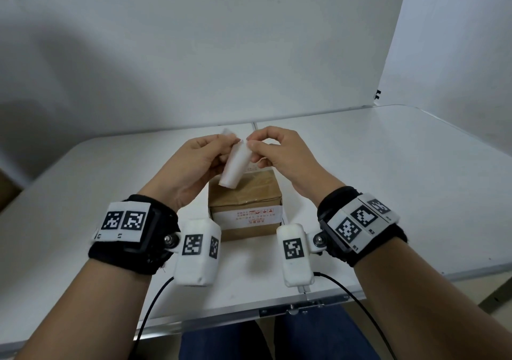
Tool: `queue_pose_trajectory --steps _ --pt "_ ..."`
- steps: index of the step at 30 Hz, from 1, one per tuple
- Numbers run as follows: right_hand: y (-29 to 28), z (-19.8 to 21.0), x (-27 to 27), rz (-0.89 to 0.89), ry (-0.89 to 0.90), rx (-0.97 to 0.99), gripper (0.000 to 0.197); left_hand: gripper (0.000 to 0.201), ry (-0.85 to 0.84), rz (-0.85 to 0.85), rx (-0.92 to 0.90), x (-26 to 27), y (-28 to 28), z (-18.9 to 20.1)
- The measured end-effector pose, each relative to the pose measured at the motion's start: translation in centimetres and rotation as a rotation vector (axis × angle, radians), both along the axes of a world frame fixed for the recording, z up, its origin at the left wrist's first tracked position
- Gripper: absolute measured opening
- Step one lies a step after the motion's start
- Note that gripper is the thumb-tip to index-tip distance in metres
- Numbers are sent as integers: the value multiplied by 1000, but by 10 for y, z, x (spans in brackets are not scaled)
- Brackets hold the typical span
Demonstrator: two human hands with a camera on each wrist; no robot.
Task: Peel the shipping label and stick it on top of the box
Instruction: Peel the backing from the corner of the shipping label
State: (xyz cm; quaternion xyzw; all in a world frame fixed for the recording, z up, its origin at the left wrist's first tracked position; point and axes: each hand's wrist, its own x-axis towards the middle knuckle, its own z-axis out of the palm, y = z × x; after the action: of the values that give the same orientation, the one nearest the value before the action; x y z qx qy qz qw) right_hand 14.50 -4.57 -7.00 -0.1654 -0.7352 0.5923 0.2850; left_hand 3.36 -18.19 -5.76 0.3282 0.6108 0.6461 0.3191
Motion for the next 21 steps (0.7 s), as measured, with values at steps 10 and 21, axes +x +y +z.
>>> queue_pose_trajectory --steps 10,21 --pt "1 1 2 -6 20 89 3 8 40 23 6 0 0 -3" --pt "1 7 4 -73 35 128 5 5 -18 137 45 3 3 -6"
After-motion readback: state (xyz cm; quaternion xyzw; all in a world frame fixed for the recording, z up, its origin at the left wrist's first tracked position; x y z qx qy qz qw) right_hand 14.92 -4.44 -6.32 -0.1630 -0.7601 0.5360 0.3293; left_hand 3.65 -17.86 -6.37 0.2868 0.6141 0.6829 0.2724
